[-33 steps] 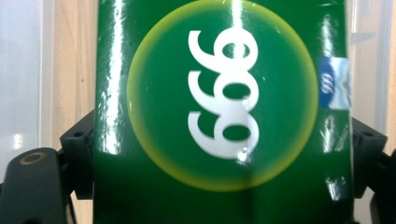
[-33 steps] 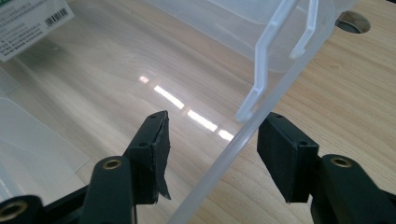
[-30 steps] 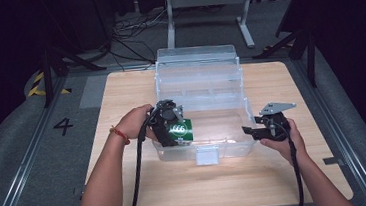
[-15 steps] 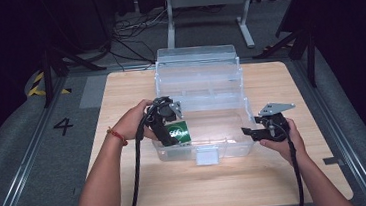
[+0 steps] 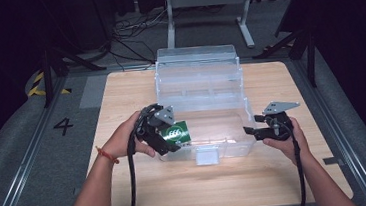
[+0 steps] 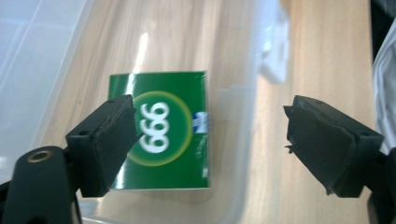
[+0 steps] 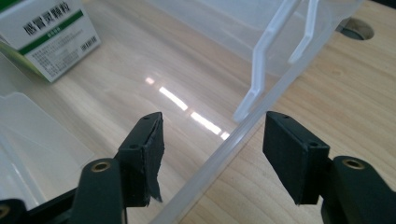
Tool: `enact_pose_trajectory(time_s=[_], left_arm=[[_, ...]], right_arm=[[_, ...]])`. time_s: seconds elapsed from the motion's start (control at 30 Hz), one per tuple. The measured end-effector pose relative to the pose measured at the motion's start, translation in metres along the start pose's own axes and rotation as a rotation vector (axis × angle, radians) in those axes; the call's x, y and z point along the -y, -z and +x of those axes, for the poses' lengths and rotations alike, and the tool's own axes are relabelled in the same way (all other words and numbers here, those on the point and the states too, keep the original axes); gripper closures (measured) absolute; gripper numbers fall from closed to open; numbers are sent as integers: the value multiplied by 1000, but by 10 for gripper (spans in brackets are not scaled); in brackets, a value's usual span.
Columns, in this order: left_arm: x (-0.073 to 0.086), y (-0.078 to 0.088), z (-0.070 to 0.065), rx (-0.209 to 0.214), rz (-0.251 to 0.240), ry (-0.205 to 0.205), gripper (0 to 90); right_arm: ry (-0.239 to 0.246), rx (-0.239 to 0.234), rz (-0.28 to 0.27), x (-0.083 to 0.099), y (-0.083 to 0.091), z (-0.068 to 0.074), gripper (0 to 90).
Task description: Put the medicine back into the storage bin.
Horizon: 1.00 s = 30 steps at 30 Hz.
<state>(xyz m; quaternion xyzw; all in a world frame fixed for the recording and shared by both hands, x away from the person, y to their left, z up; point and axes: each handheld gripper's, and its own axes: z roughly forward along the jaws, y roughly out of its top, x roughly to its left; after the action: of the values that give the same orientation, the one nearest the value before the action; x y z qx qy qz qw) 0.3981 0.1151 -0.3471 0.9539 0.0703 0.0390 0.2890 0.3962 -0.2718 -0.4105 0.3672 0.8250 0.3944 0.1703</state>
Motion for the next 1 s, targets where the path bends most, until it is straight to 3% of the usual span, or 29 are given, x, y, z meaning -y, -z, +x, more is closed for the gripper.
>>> enact_pose_trajectory(time_s=[0.07, 0.17, 0.27, 0.3, 0.43, 0.6, 0.63, 0.73, 0.87, 1.0], left_arm=[[5, -1, -14, -41, -16, -12, 214], [8, -5, -24, -55, 10, -35, 308], [12, -13, -33, -78, 29, -20, 348], [13, -14, -34, -70, 22, -13, 358], [19, -23, -35, -73, -2, 22, 414], [23, -35, -32, -67, 30, 52, 503], [25, -37, -31, -65, 24, 54, 503], [29, -41, -31, -58, 0, 47, 627], [32, -44, -28, -64, 4, 69, 653], [37, -44, -24, -73, -11, 96, 757]], right_arm=[[3, -5, -14, -1, 3, -1, 393], [26, -15, -56, -6, 13, -2, 390], [46, -23, -69, -14, 17, -3, 388], [72, -23, -74, -19, 20, -3, 388], [106, -31, -106, -38, 28, -8, 388], [139, -15, -119, -60, 28, -13, 391], [148, -13, -119, -64, 28, -15, 391], [174, -30, -130, -79, 24, -19, 397], [197, -67, -123, -98, 15, -30, 414], [225, -78, -124, -119, 6, -36, 421]])
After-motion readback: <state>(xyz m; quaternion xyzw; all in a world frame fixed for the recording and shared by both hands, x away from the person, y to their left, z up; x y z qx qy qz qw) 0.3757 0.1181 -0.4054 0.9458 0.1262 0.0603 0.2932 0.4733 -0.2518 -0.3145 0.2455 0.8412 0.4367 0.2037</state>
